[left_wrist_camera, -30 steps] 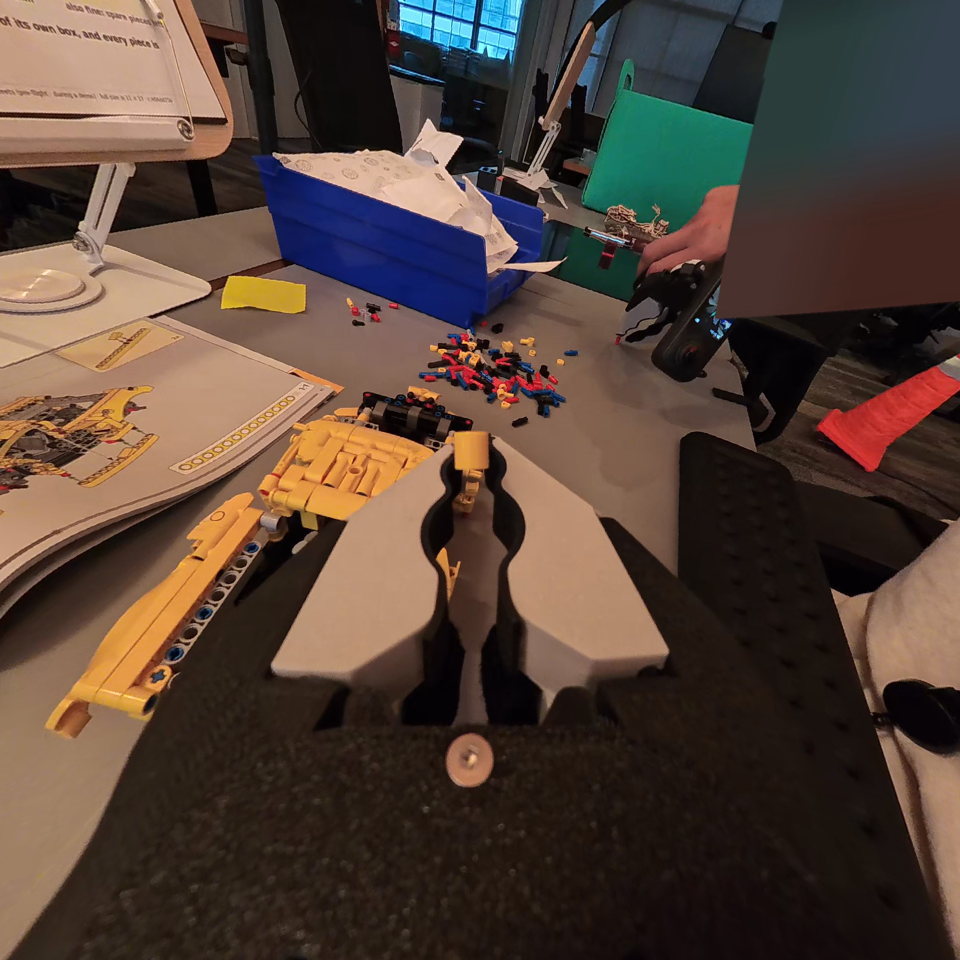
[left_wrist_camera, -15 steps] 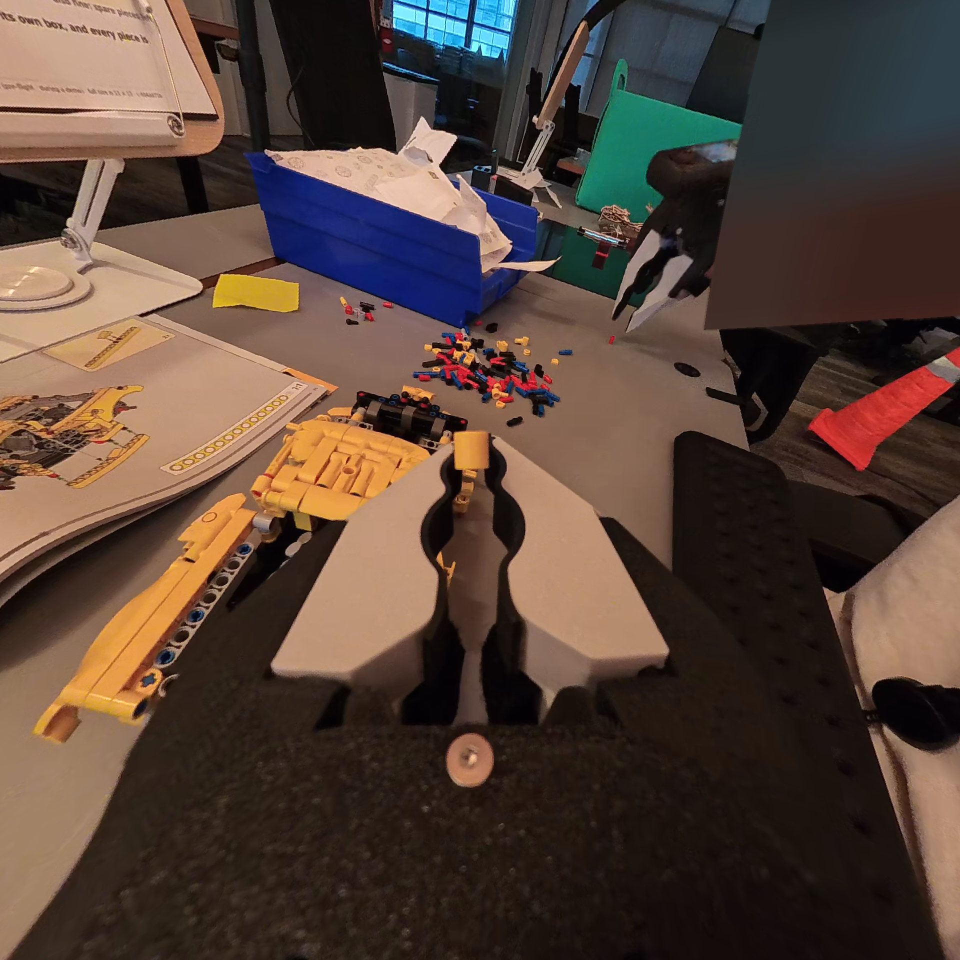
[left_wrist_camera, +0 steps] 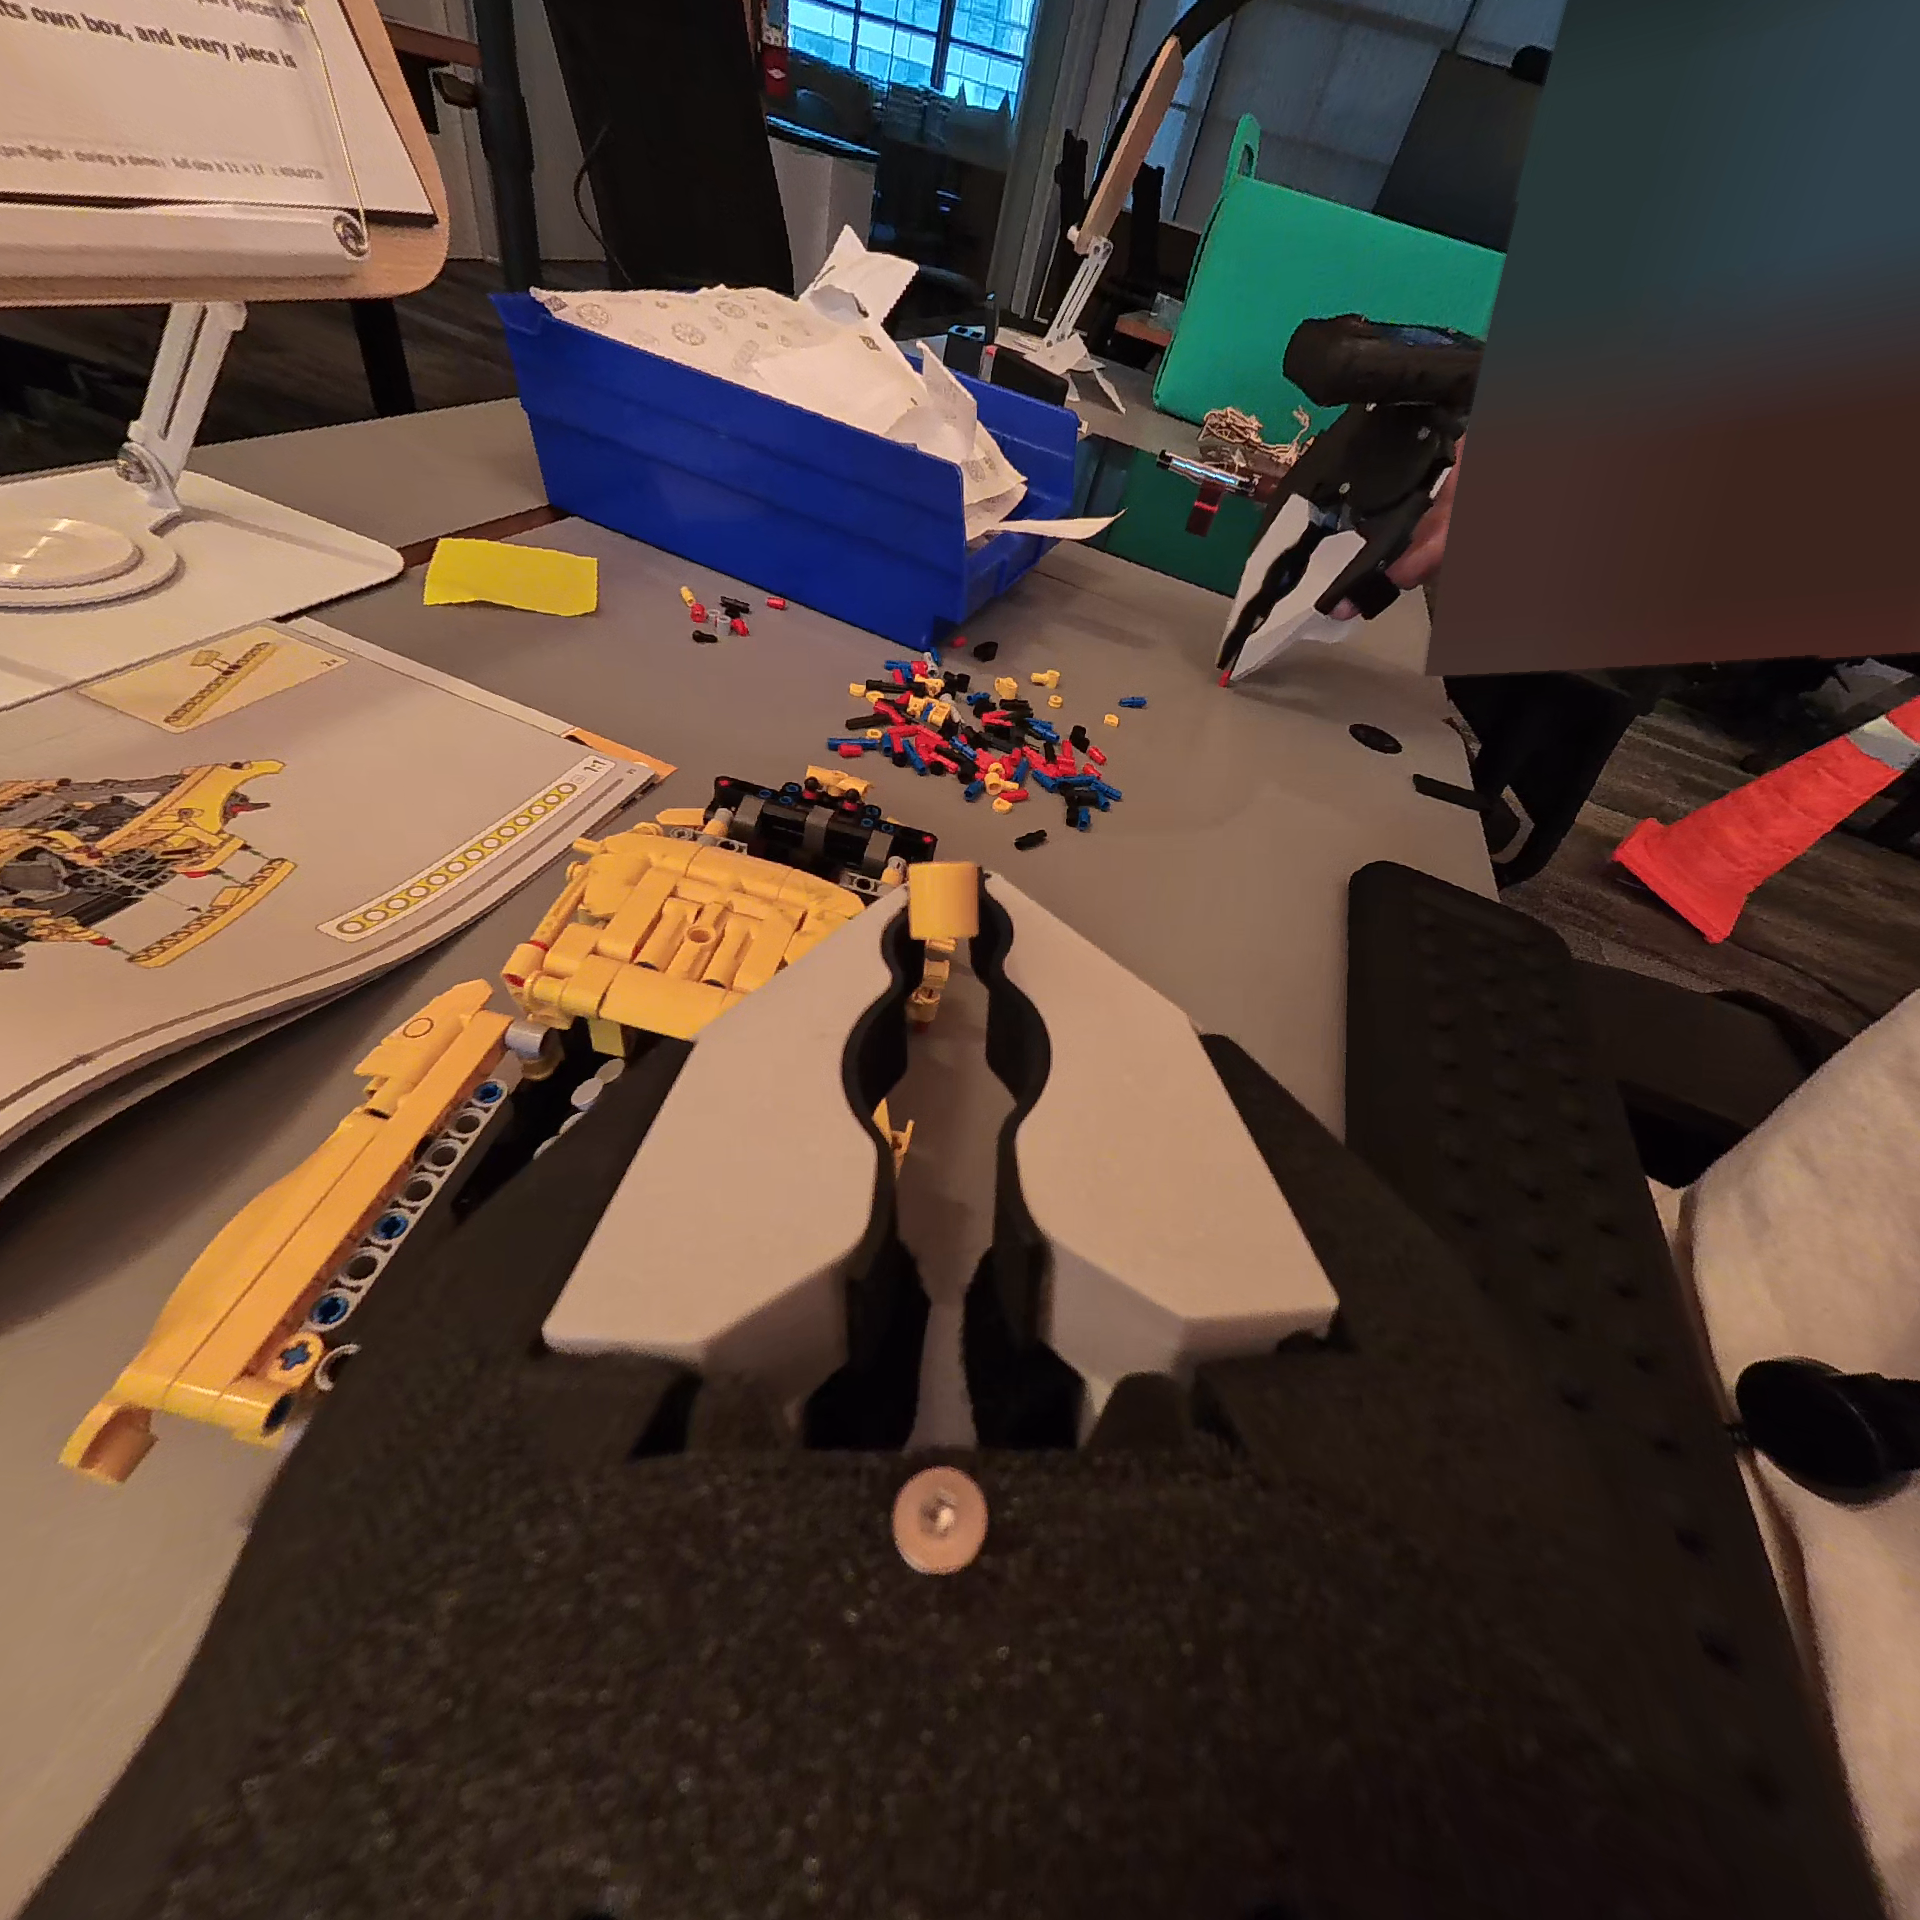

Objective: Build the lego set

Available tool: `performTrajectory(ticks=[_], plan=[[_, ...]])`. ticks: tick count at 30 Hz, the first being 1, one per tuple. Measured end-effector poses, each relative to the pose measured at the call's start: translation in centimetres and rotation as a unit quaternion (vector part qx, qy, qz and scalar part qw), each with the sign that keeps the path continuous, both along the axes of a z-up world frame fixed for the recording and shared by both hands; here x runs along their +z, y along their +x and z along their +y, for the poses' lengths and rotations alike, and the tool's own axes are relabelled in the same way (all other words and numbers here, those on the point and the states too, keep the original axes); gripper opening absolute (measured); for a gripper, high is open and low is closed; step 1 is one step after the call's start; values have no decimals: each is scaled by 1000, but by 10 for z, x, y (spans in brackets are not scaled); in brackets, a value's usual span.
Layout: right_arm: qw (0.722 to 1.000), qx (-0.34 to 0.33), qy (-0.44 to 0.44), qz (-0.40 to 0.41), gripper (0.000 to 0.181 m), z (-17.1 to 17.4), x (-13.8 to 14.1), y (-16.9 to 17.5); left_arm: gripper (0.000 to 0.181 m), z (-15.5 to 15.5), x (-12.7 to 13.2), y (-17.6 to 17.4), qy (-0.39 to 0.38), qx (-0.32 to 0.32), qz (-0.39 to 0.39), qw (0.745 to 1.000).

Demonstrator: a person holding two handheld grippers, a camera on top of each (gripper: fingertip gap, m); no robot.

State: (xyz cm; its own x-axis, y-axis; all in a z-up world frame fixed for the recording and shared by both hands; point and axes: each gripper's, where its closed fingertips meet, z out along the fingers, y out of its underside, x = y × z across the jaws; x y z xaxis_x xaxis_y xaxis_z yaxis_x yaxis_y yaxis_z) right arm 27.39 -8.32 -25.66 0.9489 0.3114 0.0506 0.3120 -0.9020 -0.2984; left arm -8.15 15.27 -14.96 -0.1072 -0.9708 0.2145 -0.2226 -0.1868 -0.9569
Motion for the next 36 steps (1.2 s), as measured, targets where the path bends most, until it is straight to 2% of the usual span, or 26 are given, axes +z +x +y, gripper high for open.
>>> performTrajectory(ticks=[8, 11, 14, 19, 21, 23, 26, 36], plan=[[1000, 10, 3, 7, 4, 2, 0, -6, 7, 0, -2, 1, 0, -2, 4, 1000], [998, 31, 42, 32, 3, 20, 15, -31, 7, -2, -1, 1, 0, -7, 1, 1000], [988, 96, 110, 54, 3, 65, 53, -97, 7, -10, 2, 2, 14, -23, -9, 1000], [938, 231, 228, 122, 3, 143, 122, -262, 7, -35, 15, 0, 73, -65, -42, 994], [916, 275, 253, 143, 3, 161, 134, -311, 7, -44, 17, -1, 97, -80, -47, 991], [903, 302, 264, 153, 3, 174, 138, -340, 7, -50, 17, -1, 113, -89, -47, 989], [895, 320, 261, 166, 3, 184, 136, -357, 7, -54, 16, -1, 126, -94, -44, 987], [893, 344, 236, 168, 3, 183, 129, -368, 7, -62, 15, -3, 132, -112, -40, 984]])
